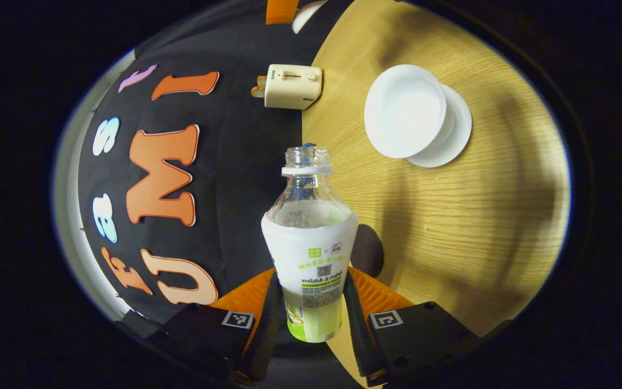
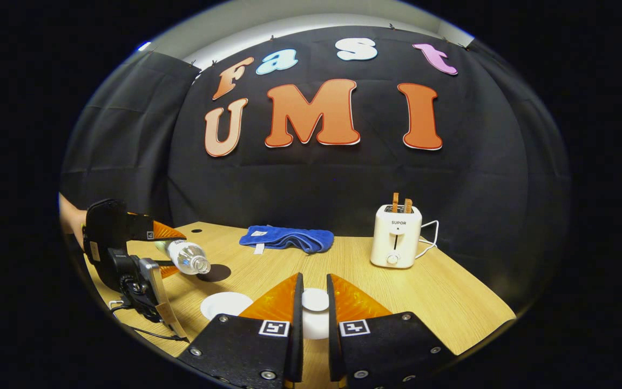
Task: Open the teacup lid with one hand, grasp the water bottle and pour water into the teacup with the other hand; after pouring, place the water bottle on the coaster and then close the teacup lid.
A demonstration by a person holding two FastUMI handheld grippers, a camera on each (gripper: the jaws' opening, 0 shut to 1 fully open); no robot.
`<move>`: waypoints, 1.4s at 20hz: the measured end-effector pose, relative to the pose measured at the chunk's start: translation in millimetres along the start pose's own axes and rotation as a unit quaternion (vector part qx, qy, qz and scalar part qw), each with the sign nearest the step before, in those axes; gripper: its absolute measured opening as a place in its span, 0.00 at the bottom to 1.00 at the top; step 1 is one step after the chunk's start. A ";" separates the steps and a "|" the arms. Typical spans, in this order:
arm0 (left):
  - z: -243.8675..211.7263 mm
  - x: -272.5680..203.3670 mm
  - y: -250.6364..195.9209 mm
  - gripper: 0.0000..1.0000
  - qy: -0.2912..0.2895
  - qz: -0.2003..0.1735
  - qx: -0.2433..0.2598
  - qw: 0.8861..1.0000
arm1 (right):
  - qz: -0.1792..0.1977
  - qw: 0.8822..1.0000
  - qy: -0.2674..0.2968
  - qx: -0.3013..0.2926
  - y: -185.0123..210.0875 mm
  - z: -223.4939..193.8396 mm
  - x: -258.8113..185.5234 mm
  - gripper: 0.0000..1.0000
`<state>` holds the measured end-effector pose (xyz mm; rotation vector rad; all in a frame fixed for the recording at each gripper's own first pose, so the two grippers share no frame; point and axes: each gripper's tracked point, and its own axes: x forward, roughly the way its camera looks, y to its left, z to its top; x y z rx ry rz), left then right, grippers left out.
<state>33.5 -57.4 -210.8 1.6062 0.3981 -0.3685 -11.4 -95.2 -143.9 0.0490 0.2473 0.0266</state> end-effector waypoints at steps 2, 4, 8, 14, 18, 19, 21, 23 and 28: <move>1.6 -3.0 3.4 0.63 0.000 0.002 0.024 1.000 | 0.000 1.000 0.001 0.001 -1.1 -0.5 0.2 0.19; 3.2 -2.0 7.1 0.63 0.000 0.006 0.047 0.999 | -0.002 1.000 0.001 0.002 -3.5 -1.3 0.5 0.19; 4.5 3.7 12.1 0.63 0.002 0.009 0.088 0.996 | -0.002 1.000 0.000 0.003 -4.5 -1.9 -1.6 0.19; 5.2 3.5 19.9 0.63 0.002 0.022 0.128 0.992 | -0.002 1.000 0.002 0.005 -5.2 -4.0 -1.6 0.19; 6.1 1.7 28.2 0.64 0.001 0.037 0.147 0.989 | 0.001 1.000 0.001 0.003 -4.0 -4.9 -2.8 0.19; 7.6 0.3 31.5 0.63 -0.001 0.043 0.151 0.988 | 0.004 1.000 0.002 0.002 -2.2 -6.3 -3.1 0.19; 10.9 -1.3 37.6 0.64 -0.003 0.053 0.161 0.986 | 0.003 1.000 0.004 -0.001 -2.4 -7.6 -2.3 0.19; 11.3 -3.9 41.9 0.65 -0.005 0.062 0.170 0.984 | 0.003 1.000 0.005 -0.002 -1.6 -7.2 -1.2 0.19; 13.3 -10.9 59.2 0.64 -0.006 0.082 0.200 0.976 | 0.007 1.000 0.004 -0.002 -0.9 -7.0 -4.0 0.19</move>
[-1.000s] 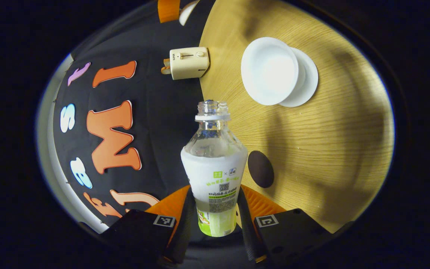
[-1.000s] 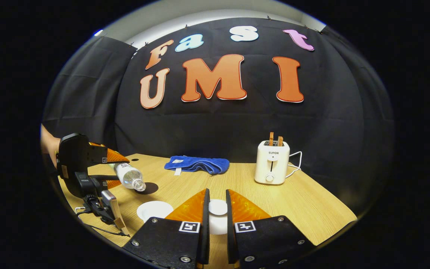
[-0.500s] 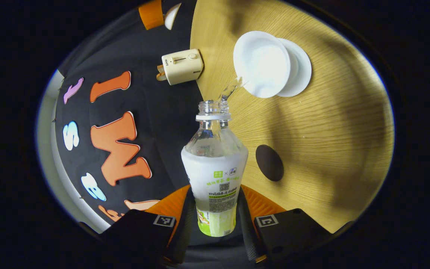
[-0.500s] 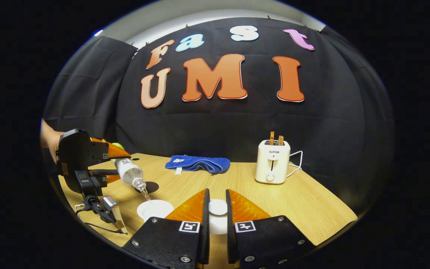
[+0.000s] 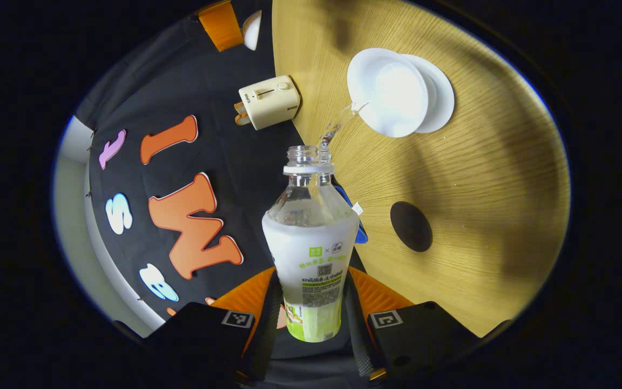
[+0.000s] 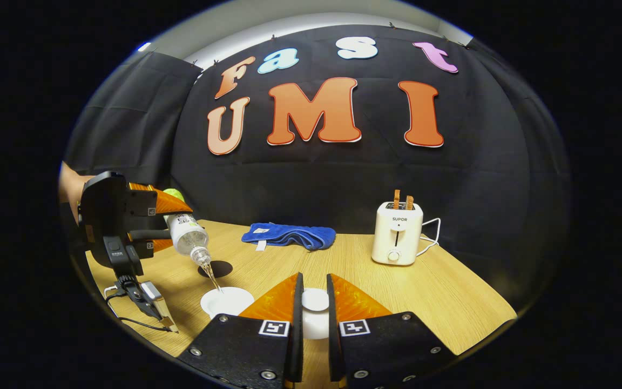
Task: Open the teacup lid with one hand, grasp the water bottle and pour water into the teacup with the other hand; after pouring, place the water bottle on the coaster and then close the teacup lid.
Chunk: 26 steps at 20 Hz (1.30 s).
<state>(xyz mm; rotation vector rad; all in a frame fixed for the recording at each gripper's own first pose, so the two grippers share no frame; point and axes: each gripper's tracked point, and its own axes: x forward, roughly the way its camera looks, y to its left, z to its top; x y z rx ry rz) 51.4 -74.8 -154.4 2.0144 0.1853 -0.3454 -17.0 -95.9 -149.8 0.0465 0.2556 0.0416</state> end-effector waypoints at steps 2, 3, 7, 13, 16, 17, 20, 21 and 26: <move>-3.9 -2.9 7.7 0.64 0.001 0.010 0.011 1.000 | -0.001 1.000 0.000 0.000 -1.1 0.4 0.2 0.19; -4.9 -4.3 12.1 0.63 0.002 0.013 0.015 1.000 | -0.001 1.000 -0.001 0.001 -0.5 0.2 -0.2 0.19; -7.3 -8.5 26.0 0.63 0.003 0.022 0.044 0.999 | 0.004 1.000 0.001 -0.005 3.0 -2.1 0.0 0.19; -19.8 -18.2 52.6 0.64 0.012 0.039 0.072 0.997 | 0.003 1.000 0.003 -0.006 2.2 -3.1 2.0 0.19; -21.4 -20.7 64.8 0.63 0.015 0.051 0.085 0.995 | 0.005 1.000 0.003 -0.006 2.7 -3.5 2.0 0.19; -21.6 -21.4 67.6 0.64 0.015 0.053 0.090 0.994 | 0.004 1.000 0.002 -0.007 2.2 -3.1 1.2 0.19; -14.4 -20.6 70.9 0.63 0.010 0.058 0.105 0.993 | 0.004 1.000 0.002 -0.006 2.5 -3.0 2.5 0.19; -12.6 -20.1 71.2 0.64 0.009 0.058 0.110 0.992 | 0.003 1.000 0.002 -0.006 2.0 -4.5 2.2 0.19; -1.7 -16.1 72.8 0.64 -0.001 0.060 0.138 0.989 | 0.003 1.000 0.003 -0.008 1.9 -4.7 2.0 0.19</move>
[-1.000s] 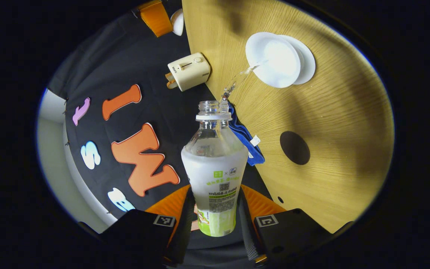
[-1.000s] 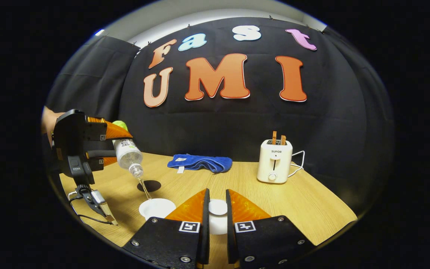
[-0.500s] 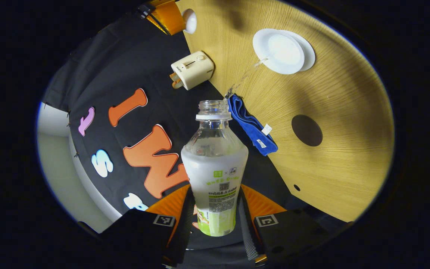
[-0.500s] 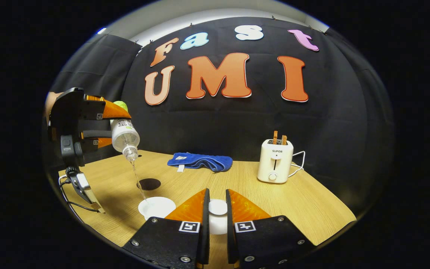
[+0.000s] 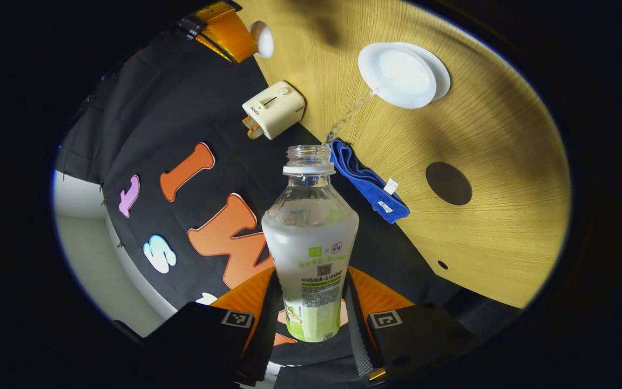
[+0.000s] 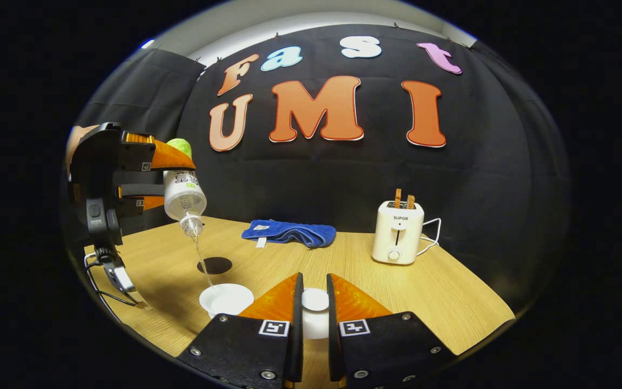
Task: Open the teacup lid with one hand, grasp the water bottle and pour water into the teacup with the other hand; after pouring, place the water bottle on the coaster and then close the teacup lid.
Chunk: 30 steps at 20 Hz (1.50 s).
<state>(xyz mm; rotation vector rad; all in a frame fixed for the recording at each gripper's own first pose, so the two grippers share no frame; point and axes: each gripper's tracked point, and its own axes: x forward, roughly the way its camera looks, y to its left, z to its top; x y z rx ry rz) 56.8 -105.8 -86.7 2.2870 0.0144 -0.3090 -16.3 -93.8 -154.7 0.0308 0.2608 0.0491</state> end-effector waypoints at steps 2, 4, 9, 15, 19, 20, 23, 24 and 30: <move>3.1 -1.3 0.4 0.64 0.000 0.001 0.008 1.000 | 0.001 1.000 0.000 0.000 1.0 -0.1 -0.8 0.19; 9.6 -1.5 0.1 0.63 -0.008 0.005 0.017 1.000 | -0.001 1.000 0.002 0.001 0.1 -0.9 1.7 0.19; 28.0 1.6 -11.1 0.63 -0.031 0.004 -0.004 1.000 | -0.001 1.000 -0.001 0.004 1.0 0.0 0.2 0.19; 43.3 9.5 -23.5 0.63 -0.048 0.012 -0.109 0.993 | -0.001 1.000 -0.007 0.022 2.1 4.0 4.2 0.19; 40.4 15.8 -25.3 0.62 -0.040 0.016 -0.203 0.978 | 0.008 0.999 -0.013 0.031 9.4 8.9 6.2 0.19; 41.1 17.1 -23.3 0.63 -0.040 0.023 -0.219 0.975 | 0.012 0.999 -0.012 0.036 12.8 8.8 7.9 0.19; 40.7 20.0 -23.2 0.63 -0.043 0.038 -0.293 0.954 | 0.018 0.999 -0.011 0.035 19.5 8.7 12.0 0.19; 43.0 15.6 -20.3 0.61 -0.050 0.053 -0.329 0.942 | 0.019 0.999 -0.012 0.035 21.8 9.4 13.1 0.19; 28.4 1.9 4.5 0.60 -0.065 0.129 -0.488 0.861 | 0.023 0.998 -0.012 0.054 20.7 10.1 18.1 0.19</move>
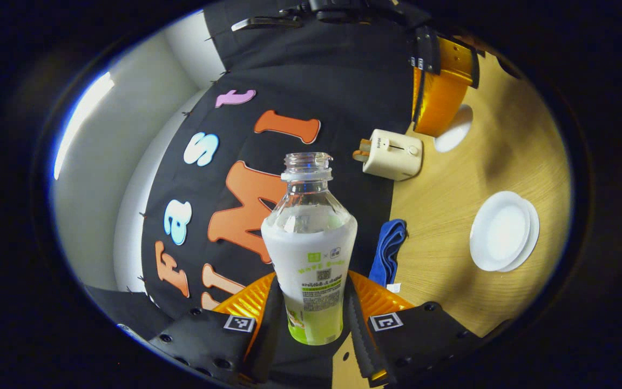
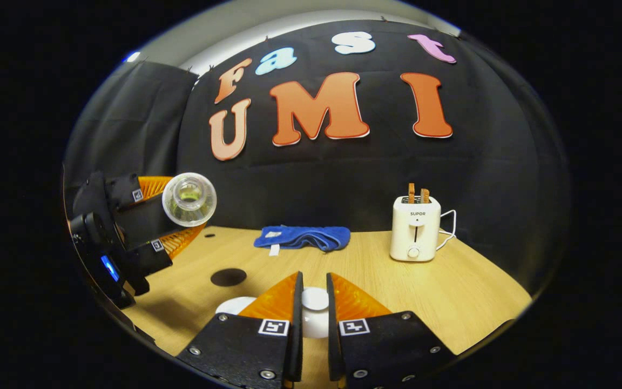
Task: Open the teacup lid with one hand, grasp the water bottle and pour water into the teacup with the other hand; after pouring, place the water bottle on the coaster and then close the teacup lid.
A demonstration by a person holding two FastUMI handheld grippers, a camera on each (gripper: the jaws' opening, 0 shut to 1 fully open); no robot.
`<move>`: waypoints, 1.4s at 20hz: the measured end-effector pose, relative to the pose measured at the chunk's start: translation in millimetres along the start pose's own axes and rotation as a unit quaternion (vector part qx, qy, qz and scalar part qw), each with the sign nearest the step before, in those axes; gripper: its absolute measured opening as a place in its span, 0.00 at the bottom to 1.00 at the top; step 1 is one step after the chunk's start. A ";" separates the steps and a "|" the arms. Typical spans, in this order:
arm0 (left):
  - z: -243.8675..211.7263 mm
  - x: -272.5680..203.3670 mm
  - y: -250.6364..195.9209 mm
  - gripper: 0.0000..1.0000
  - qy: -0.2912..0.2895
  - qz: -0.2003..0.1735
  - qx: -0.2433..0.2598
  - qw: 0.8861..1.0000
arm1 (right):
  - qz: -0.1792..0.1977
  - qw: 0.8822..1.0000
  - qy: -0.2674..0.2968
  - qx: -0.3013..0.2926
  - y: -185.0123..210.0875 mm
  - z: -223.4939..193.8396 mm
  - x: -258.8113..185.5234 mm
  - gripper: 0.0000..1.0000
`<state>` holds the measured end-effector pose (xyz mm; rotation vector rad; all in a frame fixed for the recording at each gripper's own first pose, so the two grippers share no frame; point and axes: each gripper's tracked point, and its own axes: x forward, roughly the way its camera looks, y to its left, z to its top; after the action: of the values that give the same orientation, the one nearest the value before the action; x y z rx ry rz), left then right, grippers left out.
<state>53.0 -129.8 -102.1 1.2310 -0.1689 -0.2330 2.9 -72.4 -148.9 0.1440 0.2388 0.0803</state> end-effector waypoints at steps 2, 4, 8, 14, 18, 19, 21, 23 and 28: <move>-4.4 -1.5 5.7 0.63 0.001 0.016 -0.041 0.999 | -0.006 1.000 -0.001 -0.006 -4.6 1.0 -1.5 0.19; -8.8 -7.2 14.8 0.63 -0.002 0.035 -0.077 0.996 | -0.007 1.000 -0.001 -0.005 -6.3 1.3 -2.0 0.19; -30.4 -7.5 28.1 0.63 0.018 0.063 -0.173 0.983 | -0.011 1.000 0.000 -0.004 -8.8 2.8 -0.7 0.19; -67.8 4.3 46.0 0.65 0.068 0.081 -0.388 0.916 | -0.001 1.000 0.002 -0.016 4.8 4.2 2.7 0.19; -94.2 10.1 52.0 0.62 0.082 0.088 -0.492 0.862 | 0.012 0.999 0.006 -0.030 18.5 1.7 6.7 0.19; -97.6 12.6 50.9 0.62 0.085 0.085 -0.514 0.849 | 0.016 0.999 0.007 -0.033 22.2 0.9 8.0 0.19; -102.9 17.0 44.9 0.63 0.096 0.083 -0.551 0.825 | 0.022 0.999 0.009 -0.037 29.5 0.1 9.0 0.19; -111.2 23.7 36.2 0.64 0.109 0.077 -0.579 0.804 | 0.028 0.999 0.010 -0.039 35.9 -1.0 10.9 0.19; -135.7 32.0 -10.1 0.64 0.159 0.040 -0.613 0.773 | 0.046 0.997 0.021 -0.050 53.1 -10.1 16.1 0.19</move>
<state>117.3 -17.9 -155.8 -0.0713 0.2220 -0.0186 12.7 -17.1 -154.2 0.0530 0.2694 0.1858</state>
